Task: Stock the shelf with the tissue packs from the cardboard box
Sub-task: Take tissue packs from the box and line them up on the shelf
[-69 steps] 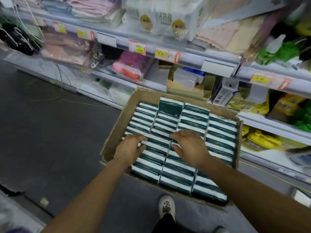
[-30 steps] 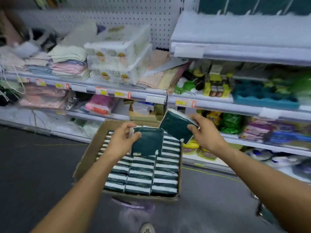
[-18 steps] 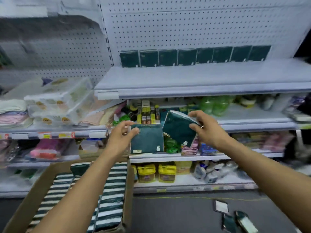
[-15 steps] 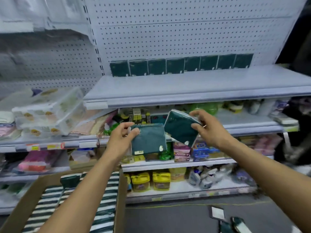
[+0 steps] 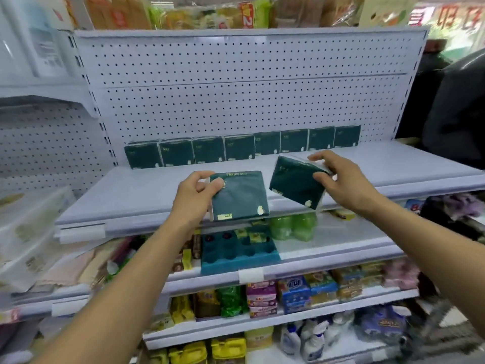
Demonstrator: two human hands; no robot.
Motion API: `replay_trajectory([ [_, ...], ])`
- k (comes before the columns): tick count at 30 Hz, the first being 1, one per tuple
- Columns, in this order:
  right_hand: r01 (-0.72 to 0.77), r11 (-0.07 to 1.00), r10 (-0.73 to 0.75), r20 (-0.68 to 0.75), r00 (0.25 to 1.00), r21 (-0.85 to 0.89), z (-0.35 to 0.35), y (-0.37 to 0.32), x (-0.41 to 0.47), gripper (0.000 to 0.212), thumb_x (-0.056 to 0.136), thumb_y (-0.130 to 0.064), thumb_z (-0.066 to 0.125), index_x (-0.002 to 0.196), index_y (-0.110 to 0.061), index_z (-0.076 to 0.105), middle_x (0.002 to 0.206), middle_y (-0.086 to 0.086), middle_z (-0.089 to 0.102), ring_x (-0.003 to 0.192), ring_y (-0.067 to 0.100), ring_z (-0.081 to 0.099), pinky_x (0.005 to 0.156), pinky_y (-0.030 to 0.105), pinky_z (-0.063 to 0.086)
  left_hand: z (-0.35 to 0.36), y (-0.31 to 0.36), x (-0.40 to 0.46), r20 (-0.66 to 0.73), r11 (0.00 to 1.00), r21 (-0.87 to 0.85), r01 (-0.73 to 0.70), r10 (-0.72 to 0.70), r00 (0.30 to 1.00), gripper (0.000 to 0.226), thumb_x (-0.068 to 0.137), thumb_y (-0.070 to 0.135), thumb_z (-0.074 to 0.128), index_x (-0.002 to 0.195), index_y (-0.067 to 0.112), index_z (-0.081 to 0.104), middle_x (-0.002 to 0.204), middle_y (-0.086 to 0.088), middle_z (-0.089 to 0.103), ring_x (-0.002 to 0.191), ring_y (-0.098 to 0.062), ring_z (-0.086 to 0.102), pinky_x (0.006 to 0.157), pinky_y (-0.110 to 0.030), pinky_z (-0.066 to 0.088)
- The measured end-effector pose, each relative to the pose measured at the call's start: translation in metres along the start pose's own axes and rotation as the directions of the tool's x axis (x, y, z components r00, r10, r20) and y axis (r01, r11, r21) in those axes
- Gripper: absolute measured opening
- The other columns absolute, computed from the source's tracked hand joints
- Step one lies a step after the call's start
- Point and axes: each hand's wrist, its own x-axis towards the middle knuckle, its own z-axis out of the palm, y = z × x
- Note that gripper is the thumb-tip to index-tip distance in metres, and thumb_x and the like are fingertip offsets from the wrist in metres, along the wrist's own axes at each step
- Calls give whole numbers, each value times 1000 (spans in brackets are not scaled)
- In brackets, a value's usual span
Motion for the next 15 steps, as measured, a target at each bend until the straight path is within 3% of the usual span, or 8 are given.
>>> replay_trajectory([
  [3, 2, 999, -1, 10, 1000, -35, 15, 26, 47, 33, 96, -12, 55, 123, -30, 56, 105, -2, 60, 93, 22, 55, 81, 36, 49, 12, 2, 54, 33, 1000, 19, 0, 0, 999, 25, 94, 30, 63, 117, 22, 58, 90, 4, 72, 79, -5, 68, 63, -26, 48],
  [7, -9, 989, 17, 53, 998, -151, 44, 54, 110, 36, 98, -15, 52, 126, -36, 58, 125, 0, 60, 111, 24, 56, 94, 42, 48, 24, -3, 123, 32, 1000, 13, 22, -23, 999, 28, 94, 29, 64, 119, 20, 58, 98, 4, 70, 79, -5, 69, 61, -23, 48],
  [12, -9, 965, 33, 87, 996, -263, 78, 82, 146, 40, 93, -19, 61, 131, -31, 55, 121, 1, 55, 105, 21, 54, 85, 37, 50, 30, -23, 179, 15, 998, 20, 59, -60, 998, 29, 93, 31, 65, 120, 22, 59, 107, 1, 70, 87, -11, 69, 63, -26, 51],
  [15, 24, 950, 5, 92, 996, -310, 91, 98, 158, 47, 88, -21, 70, 131, -26, 51, 124, -1, 50, 108, 20, 50, 79, 34, 50, 35, -33, 201, 22, 998, 30, 59, -60, 998, 26, 93, 30, 66, 117, 22, 60, 102, 3, 71, 86, -10, 69, 60, -24, 51],
])
